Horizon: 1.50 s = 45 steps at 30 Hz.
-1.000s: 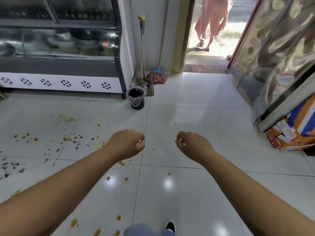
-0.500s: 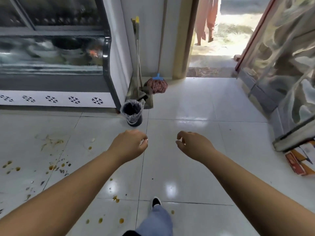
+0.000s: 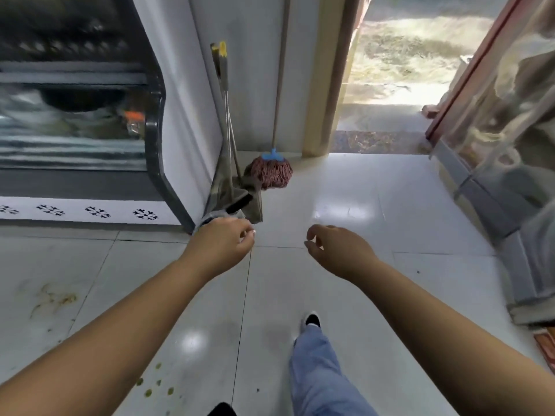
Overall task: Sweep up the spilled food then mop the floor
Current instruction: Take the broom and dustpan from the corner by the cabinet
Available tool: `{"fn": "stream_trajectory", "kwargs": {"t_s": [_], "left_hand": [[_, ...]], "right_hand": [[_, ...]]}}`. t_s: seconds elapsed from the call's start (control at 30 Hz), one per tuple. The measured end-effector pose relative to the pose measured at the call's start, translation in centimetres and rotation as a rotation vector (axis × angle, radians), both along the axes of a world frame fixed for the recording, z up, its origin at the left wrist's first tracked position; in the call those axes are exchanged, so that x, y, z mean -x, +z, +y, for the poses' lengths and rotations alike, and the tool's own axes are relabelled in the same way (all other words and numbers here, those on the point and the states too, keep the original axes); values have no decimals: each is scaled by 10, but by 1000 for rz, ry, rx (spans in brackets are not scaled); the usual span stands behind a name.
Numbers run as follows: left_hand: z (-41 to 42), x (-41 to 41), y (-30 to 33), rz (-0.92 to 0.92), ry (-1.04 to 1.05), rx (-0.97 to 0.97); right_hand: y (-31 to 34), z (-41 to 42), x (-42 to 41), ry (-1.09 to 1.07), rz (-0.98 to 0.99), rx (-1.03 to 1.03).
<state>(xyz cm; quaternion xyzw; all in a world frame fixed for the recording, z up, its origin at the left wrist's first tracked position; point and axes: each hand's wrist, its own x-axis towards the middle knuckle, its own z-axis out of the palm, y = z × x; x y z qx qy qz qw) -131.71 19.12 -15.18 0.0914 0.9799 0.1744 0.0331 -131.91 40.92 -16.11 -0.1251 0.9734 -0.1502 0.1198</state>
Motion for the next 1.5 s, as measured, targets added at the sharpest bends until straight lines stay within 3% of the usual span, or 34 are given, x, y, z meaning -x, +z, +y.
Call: {"fn": "stream_trajectory", "kwargs": {"t_s": [0.6,1.17,1.5], "left_hand": [[6,318,-8,-47,280,-87],[-66,579,9,19,512,-279],[-81,669,-11,32,1018,-479]], "right_hand": [[16,-2,372,241,59,21],[27,-112,664,413,-23,60],[12,-190,808,722,-126,161]]}}
